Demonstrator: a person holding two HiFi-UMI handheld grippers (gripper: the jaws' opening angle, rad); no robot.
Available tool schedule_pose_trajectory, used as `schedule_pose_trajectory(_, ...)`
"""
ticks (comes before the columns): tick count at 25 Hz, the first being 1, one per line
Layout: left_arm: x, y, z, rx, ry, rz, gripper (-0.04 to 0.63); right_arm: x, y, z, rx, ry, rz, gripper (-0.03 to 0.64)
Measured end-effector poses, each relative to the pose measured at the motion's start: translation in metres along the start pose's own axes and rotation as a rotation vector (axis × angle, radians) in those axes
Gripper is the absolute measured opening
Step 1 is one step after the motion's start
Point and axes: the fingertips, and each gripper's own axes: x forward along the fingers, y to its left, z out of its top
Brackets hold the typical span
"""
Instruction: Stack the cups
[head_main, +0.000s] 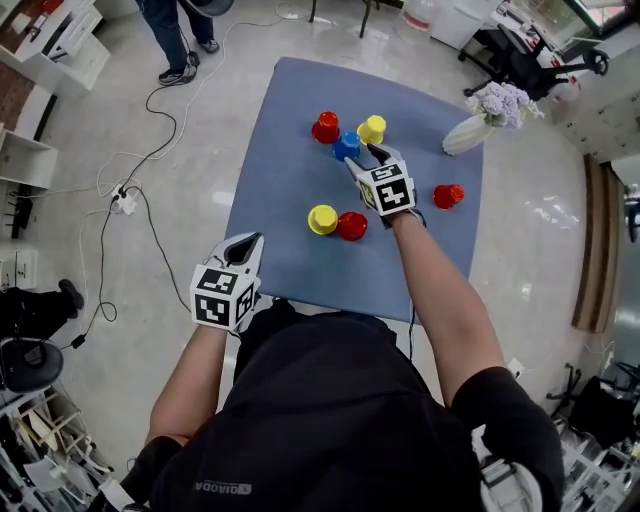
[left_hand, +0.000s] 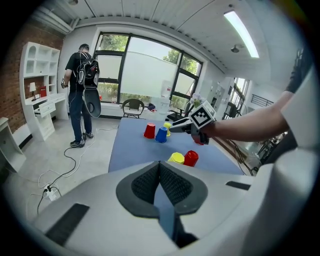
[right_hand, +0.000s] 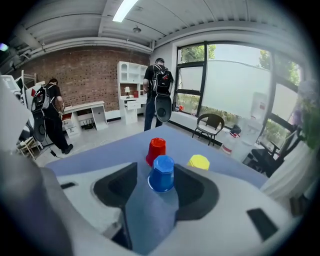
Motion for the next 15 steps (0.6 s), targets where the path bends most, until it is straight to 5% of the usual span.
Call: schedule_pose_trajectory(15,0.005,0.027,-0.002,-0.052,0.030,0.031,0.003,0.056,-0.010,-0.001,-0.049,0.107,0.026,0.232)
